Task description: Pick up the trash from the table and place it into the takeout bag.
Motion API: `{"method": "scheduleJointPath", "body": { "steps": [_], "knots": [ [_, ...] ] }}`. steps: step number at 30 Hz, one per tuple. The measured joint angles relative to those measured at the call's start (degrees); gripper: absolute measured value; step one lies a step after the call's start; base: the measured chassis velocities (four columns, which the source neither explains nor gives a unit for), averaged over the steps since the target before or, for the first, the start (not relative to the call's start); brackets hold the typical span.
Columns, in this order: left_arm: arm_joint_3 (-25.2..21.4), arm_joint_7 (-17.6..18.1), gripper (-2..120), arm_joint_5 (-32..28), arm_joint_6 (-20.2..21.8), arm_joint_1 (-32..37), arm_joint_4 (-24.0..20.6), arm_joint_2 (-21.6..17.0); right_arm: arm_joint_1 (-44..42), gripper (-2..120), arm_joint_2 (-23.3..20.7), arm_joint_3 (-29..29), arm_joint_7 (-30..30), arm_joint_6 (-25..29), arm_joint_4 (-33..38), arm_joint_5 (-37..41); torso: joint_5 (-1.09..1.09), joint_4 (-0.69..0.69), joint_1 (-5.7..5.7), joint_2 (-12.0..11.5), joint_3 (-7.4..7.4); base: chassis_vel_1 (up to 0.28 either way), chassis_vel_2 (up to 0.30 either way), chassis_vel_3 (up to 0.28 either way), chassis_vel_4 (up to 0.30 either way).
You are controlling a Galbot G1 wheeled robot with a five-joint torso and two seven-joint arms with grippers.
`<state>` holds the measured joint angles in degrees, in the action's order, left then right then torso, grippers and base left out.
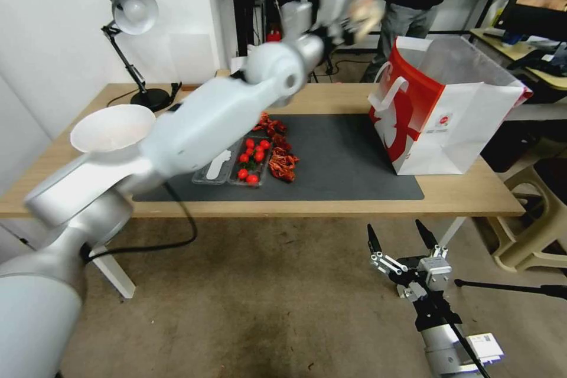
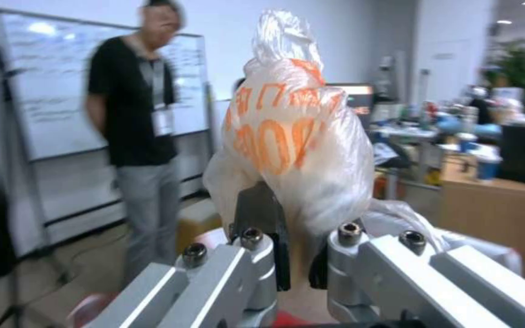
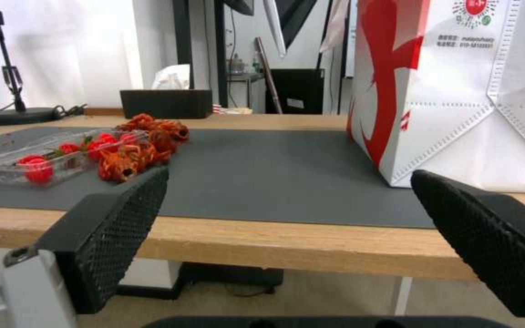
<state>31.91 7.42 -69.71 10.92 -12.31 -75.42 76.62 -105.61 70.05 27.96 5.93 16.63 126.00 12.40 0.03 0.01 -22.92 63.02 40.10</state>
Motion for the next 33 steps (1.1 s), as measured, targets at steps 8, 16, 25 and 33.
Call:
{"method": "scheduleJointPath", "body": {
  "steps": [8,16,25,33],
  "knots": [
    [9.35,-6.32,3,7.61,-4.40,-5.60,12.83,13.19,0.32,100,0.50,0.09,-0.01,0.70,-1.30,-0.08,-0.02,0.00,0.00,0.00,0.01,0.000,0.000,0.000,0.000],
    [11.38,-6.22,10,12.36,-4.63,-4.63,14.76,15.37,0.79,100,0.39,0.02,-0.02,0.89,-1.86,0.24,-0.02,0.00,0.00,0.00,0.00,0.000,0.000,0.000,0.000],
    [11.48,-5.47,44,13.39,-4.62,-4.22,14.07,14.81,0.90,100,0.31,-0.42,-0.09,0.92,-2.22,0.22,-0.03,-0.01,0.00,0.00,0.00,0.000,0.000,0.000,0.000],
    [10.86,-4.20,73,13.38,-4.77,-4.08,13.11,14.72,0.87,100,0.48,-0.55,-0.10,0.87,-2.03,0.20,-0.03,-0.02,0.00,0.00,0.00,0.000,0.000,0.000,0.000]
  ]
}}
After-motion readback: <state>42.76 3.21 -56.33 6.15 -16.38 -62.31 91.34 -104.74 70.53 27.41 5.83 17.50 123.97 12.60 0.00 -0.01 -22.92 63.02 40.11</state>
